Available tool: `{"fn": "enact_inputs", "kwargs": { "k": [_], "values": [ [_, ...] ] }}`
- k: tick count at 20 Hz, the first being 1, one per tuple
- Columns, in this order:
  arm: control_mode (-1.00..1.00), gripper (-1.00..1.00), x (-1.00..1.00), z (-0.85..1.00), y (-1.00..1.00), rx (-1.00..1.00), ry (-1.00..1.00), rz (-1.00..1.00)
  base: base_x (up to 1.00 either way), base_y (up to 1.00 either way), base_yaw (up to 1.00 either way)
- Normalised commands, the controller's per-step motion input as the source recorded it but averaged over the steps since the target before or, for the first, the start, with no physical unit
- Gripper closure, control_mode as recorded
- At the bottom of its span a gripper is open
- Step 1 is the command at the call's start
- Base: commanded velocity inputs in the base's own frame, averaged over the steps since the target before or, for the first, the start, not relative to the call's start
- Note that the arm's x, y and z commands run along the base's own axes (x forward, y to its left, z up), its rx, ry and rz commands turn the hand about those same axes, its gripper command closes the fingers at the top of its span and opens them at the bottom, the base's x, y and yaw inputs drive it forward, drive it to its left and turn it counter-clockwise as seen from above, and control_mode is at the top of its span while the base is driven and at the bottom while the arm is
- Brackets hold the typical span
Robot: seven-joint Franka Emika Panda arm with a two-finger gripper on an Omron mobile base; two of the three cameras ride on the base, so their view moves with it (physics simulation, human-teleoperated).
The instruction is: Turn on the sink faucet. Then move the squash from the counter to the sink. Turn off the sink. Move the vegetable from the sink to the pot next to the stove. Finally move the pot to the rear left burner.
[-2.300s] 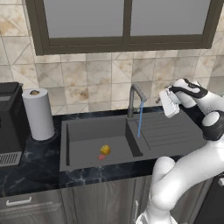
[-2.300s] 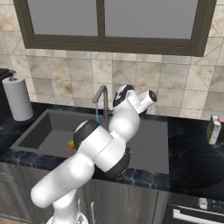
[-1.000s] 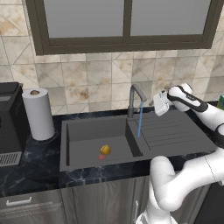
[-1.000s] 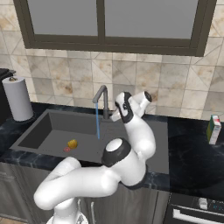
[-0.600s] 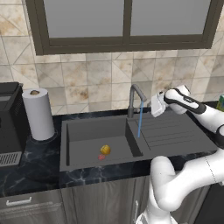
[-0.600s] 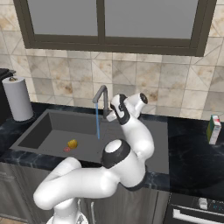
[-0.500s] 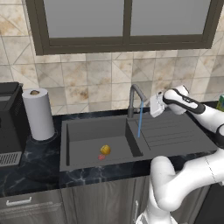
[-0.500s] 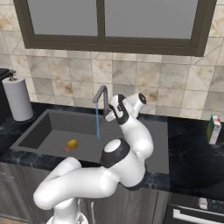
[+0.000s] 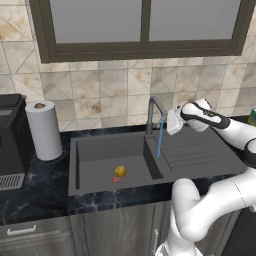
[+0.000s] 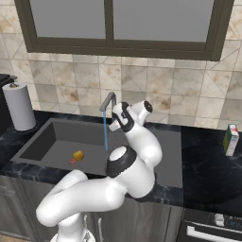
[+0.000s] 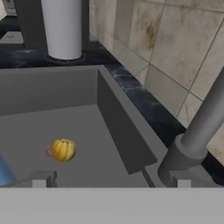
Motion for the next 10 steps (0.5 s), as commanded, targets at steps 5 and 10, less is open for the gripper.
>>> {"fn": "enact_inputs", "kwargs": {
  "k": [5,10],
  "values": [
    [-1.0,-1.0,0.0,0.0,-0.06,0.0,0.01,-0.06,0.0,0.0,0.0],
    [-1.0,-1.0,0.0,0.0,-0.3,0.0,0.02,-0.13,0.0,0.0,0.0]
  ]
}}
